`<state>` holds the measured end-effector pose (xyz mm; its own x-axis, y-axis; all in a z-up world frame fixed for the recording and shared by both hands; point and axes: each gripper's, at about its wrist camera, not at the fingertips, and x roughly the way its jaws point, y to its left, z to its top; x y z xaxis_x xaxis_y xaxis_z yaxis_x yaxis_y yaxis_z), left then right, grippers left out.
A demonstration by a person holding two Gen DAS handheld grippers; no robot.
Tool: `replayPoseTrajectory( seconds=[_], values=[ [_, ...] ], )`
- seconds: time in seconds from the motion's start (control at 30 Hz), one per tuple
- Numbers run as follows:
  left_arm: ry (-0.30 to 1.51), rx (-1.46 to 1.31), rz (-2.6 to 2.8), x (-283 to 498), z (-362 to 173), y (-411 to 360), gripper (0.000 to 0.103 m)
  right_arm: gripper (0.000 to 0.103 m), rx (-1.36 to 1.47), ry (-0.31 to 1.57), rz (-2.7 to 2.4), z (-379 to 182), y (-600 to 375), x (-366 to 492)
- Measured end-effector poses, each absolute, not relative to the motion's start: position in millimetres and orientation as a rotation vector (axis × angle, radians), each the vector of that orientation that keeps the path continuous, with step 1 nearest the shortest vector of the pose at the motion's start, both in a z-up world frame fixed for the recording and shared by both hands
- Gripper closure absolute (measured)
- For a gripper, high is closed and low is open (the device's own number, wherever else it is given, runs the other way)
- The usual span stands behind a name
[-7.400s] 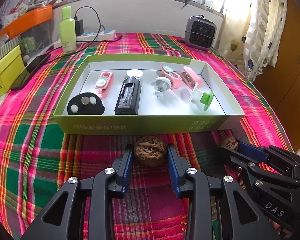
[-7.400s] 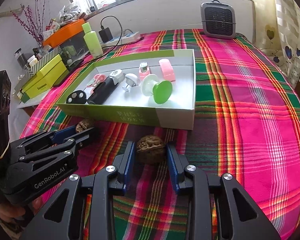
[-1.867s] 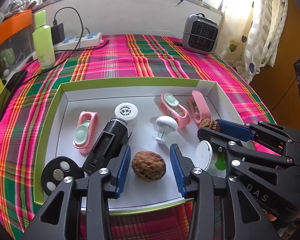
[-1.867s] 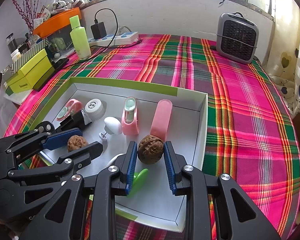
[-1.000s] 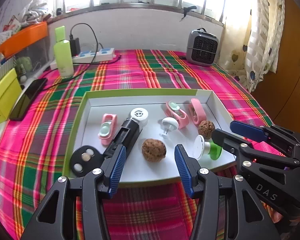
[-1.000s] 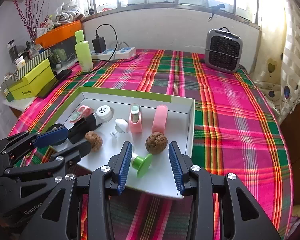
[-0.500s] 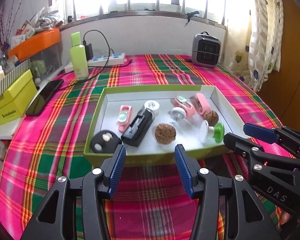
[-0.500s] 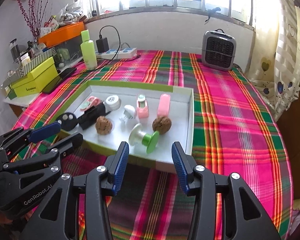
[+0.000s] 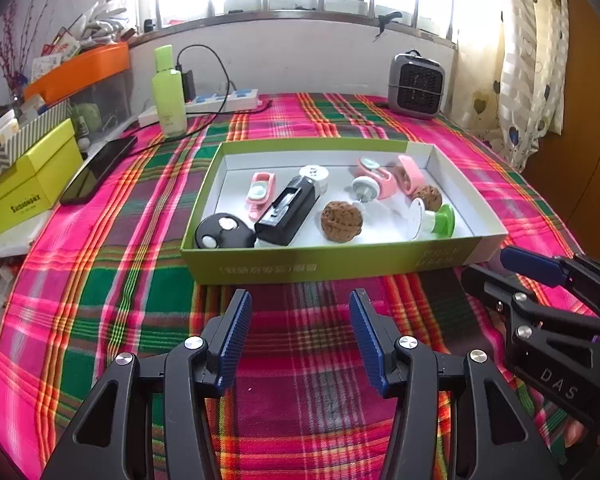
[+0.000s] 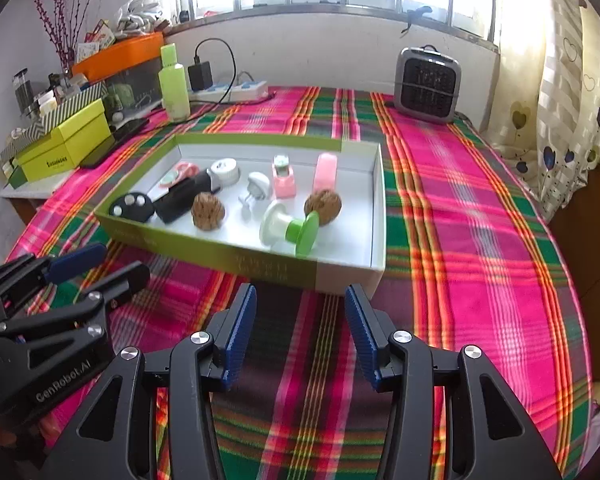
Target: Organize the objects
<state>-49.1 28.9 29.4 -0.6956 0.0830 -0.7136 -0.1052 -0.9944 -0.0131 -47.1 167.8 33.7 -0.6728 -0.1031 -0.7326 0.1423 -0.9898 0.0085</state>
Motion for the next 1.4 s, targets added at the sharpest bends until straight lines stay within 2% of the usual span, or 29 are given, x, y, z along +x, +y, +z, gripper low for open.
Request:
replayPoseTrajectory(
  seconds=[0.13,0.23,0.5,0.83,1.13,1.4],
  values=[
    [0.043,-1.205,2.798,-49,24,27,0.053,0.054,1.243,0.090,-2.768,26,166,-45],
    [0.034,-1.223,2.796,-49,22,26,0.053,0.046,1.263,0.100,-2.772,22,166,-44],
    [-0.007,-1.320,2.790,-57,12,20,0.049,0.045,1.329,0.101,-2.796,18,171,-46],
    [0.030,-1.332,2.787,-58,10,27,0.041,0.028,1.379,0.019,-2.802,14,183,-51],
    [0.034,-1.337,2.786,-60,10,28,0.035,0.026,1.382,0.021,-2.799,14,183,-52],
    [0.029,-1.337,2.782,-61,9,28,0.033,0.025,1.382,0.021,-2.798,14,183,-52]
  ],
)
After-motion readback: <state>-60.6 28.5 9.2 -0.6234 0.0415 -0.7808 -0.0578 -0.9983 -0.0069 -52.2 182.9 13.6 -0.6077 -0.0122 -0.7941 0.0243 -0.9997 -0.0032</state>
